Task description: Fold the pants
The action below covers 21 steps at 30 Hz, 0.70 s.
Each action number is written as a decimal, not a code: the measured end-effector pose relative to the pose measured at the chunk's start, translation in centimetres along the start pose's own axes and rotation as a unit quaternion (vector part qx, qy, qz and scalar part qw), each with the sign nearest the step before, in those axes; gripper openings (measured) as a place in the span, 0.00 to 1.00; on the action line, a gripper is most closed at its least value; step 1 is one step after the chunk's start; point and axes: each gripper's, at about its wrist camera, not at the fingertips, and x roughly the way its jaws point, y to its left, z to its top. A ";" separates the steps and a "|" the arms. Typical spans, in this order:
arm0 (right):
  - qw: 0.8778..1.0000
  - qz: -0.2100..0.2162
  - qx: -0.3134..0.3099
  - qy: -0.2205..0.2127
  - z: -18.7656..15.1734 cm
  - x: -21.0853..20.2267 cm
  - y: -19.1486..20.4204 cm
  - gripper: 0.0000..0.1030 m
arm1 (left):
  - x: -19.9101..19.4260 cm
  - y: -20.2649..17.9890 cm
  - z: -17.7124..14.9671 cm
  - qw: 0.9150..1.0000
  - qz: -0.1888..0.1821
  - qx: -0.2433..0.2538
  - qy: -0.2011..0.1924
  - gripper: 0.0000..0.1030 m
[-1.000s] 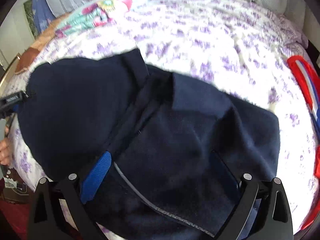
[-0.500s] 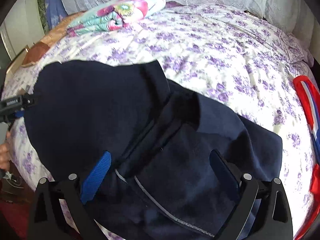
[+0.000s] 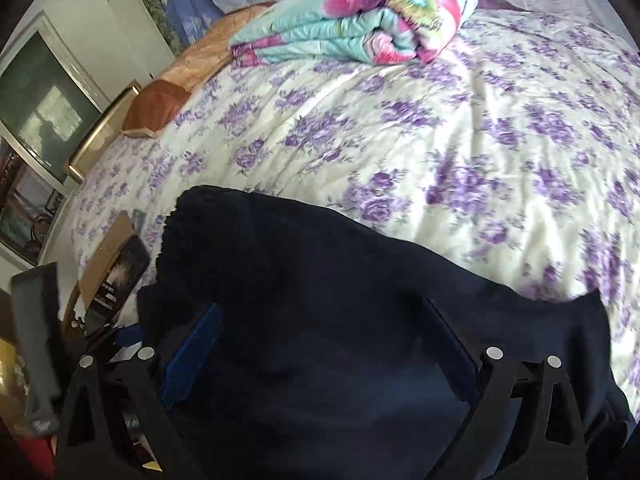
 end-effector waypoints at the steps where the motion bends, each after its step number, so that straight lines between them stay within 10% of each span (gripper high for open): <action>1: 1.000 -0.022 0.000 0.009 0.6 1.4 0.3 0.96 | -0.1 0.1 -0.1 1.000 -0.001 0.001 0.002 0.87; 10: 0.997 -0.012 0.047 -0.068 -0.5 -3.7 -1.5 0.96 | -1.2 2.0 0.3 0.993 -0.094 -0.067 0.023 0.86; 21: 0.987 -0.039 0.153 -0.036 -9.7 -7.1 -6.9 0.97 | 1.5 1.9 2.3 0.979 -0.153 -0.132 0.014 0.93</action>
